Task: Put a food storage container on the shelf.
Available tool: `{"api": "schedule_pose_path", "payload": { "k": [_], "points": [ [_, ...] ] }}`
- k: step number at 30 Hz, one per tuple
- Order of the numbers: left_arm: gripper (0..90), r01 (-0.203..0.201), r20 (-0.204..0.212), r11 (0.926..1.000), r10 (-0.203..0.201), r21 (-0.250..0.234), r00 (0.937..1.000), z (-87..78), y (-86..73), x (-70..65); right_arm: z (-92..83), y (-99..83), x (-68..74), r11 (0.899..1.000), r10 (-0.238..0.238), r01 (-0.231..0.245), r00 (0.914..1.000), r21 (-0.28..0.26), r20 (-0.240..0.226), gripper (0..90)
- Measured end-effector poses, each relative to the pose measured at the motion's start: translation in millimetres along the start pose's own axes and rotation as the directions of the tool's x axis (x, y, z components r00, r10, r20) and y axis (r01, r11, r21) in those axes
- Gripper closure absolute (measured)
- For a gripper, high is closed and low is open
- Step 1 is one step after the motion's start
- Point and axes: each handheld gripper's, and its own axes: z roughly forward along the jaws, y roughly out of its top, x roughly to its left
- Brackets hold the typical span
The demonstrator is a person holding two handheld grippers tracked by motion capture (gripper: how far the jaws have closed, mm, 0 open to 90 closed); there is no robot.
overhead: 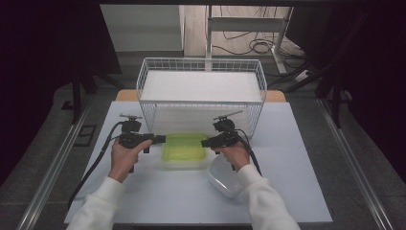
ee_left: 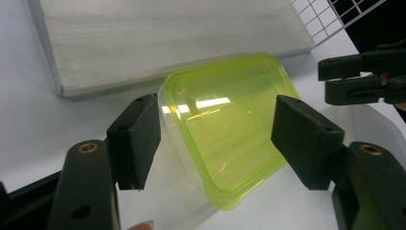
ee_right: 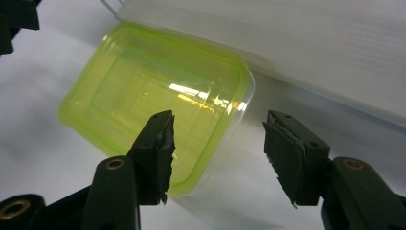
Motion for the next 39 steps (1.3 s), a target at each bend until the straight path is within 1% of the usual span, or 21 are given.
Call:
{"api": "schedule_pose_path", "payload": {
  "k": [2,3,4,5,6,7,10,12,14,15,16,17,20,22,24,25,30,35,36,39],
  "points": [
    [35.3,0.007,-0.003,1.0000,-0.007,0.006,1.0000,3.1,0.6,1.7,4.2,0.1,-0.8,1.000,0.008,-0.008,1.0000,0.009,-0.001,45.7],
    [35.9,0.014,-0.009,0.9998,-0.014,0.017,0.9999,6.8,1.3,4.2,6.0,0.2,-1.1,1.000,0.012,-0.011,0.9999,0.015,-0.001,46.1],
    [36.6,0.014,-0.009,0.9998,-0.014,0.017,0.9999,6.8,1.3,4.2,7.7,0.3,-1.5,1.000,0.012,-0.012,0.9999,0.017,-0.001,46.8],
    [37.0,0.018,-0.013,0.9994,-0.018,0.030,0.9998,10.5,1.3,6.3,9.0,0.4,-1.8,1.000,0.015,-0.015,0.9999,0.018,-0.002,47.4],
    [37.1,0.018,-0.013,0.9994,-0.018,0.030,0.9998,10.5,1.3,6.3,10.1,0.6,-2.0,1.000,0.022,-0.022,0.9997,0.020,-0.007,47.7],
    [37.2,0.025,-0.009,0.9989,-0.025,0.038,0.9996,13.9,1.1,7.2,11.0,0.8,-2.3,0.999,0.030,-0.030,0.9995,0.022,-0.010,48.2],
    [37.6,0.036,-0.006,0.9988,-0.036,0.034,0.9993,17.4,0.6,8.1,13.4,1.3,-3.5,0.999,0.042,-0.042,0.9991,0.028,-0.005,48.5],
    [37.5,0.034,-0.004,0.9986,-0.033,0.040,0.9994,18.0,0.6,8.8,14.9,1.8,-4.8,0.998,0.048,-0.048,0.9988,0.032,-0.005,48.7],
    [37.5,0.039,-0.006,0.9983,-0.039,0.043,0.9992,19.9,0.6,9.5,15.6,2.1,-5.2,0.998,0.051,-0.051,0.9987,0.034,-0.005,48.8],
    [37.5,0.047,-0.001,0.9980,-0.047,0.042,0.9989,21.5,0.5,9.9,17.8,2.4,-6.2,0.998,0.059,-0.059,0.9982,0.038,-0.010,49.3],
    [37.5,0.045,-0.001,0.9978,-0.045,0.049,0.9990,21.8,0.5,10.5,17.8,2.4,-6.2,0.998,0.059,-0.059,0.9982,0.038,-0.010,49.3],
    [37.5,0.055,0.001,0.9972,-0.055,0.051,0.9985,23.9,0.1,11.5,19.9,2.3,-6.7,0.997,0.064,-0.064,0.9979,0.046,-0.008,49.8],
    [37.6,0.061,0.009,0.9962,-0.061,0.063,0.9981,26.3,-0.5,13.2,22.7,2.5,-7.7,0.996,0.077,-0.076,0.9970,0.051,-0.010,52.2],
    [38.2,0.076,0.013,0.9938,-0.078,0.081,0.9969,30.7,-2.2,14.8,23.6,2.8,-8.0,0.995,0.085,-0.085,0.9963,0.048,-0.012,53.5],
    [39.1,0.082,0.020,0.9923,-0.084,0.094,0.9963,33.0,-3.5,16.9,23.8,3.2,-8.2,0.994,0.093,-0.092,0.9956,0.052,-0.015,54.7],
    [39.7,0.090,0.018,0.9918,-0.092,0.090,0.9956,34.6,-4.3,16.7,24.0,3.3,-8.3,0.994,0.096,-0.096,0.9952,0.055,-0.015,55.1],
    [42.8,0.093,0.036,0.9896,-0.098,0.109,0.9946,37.9,-6.1,17.0,26.0,2.8,-10.1,0.993,0.103,-0.102,0.9945,0.065,-0.017,56.3],
    [48.9,0.121,0.048,0.9857,-0.127,0.118,0.9907,40.1,-9.4,21.3,27.2,2.1,-10.4,0.992,0.106,-0.105,0.9941,0.069,-0.022,58.0],
    [50.3,0.121,0.048,0.9857,-0.127,0.118,0.9907,40.1,-9.4,21.3,27.2,2.1,-10.4,0.992,0.106,-0.105,0.9941,0.069,-0.022,58.0],
    [54.6,0.142,0.074,0.9817,-0.152,0.127,0.9856,41.7,-12.1,25.9,29.4,1.4,-10.0,0.991,0.115,-0.112,0.9925,0.073,-0.042,60.4]
  ]
}}
